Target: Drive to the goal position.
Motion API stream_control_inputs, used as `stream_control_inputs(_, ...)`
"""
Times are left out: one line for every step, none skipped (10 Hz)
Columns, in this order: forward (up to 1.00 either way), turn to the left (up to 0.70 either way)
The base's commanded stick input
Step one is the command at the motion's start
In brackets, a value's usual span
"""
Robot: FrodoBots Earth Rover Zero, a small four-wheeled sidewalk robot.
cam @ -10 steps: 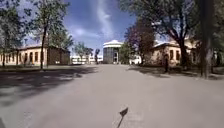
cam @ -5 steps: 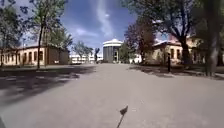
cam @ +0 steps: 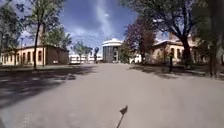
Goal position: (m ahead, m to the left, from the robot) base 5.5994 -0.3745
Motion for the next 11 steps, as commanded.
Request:
stream_control_inputs(0.70, 0.06)
stream_control_inputs(0.70, 0.06)
stream_control_inputs(0.70, 0.06)
stream_control_inputs(0.70, 0.06)
stream_control_inputs(0.70, 0.06)
stream_control_inputs(0.70, 0.06)
stream_control_inputs(0.70, 0.06)
stream_control_inputs(0.70, 0.06)
stream_control_inputs(0.70, 0.06)
stream_control_inputs(0.70, 0.06)
stream_control_inputs(0.70, 0.06)
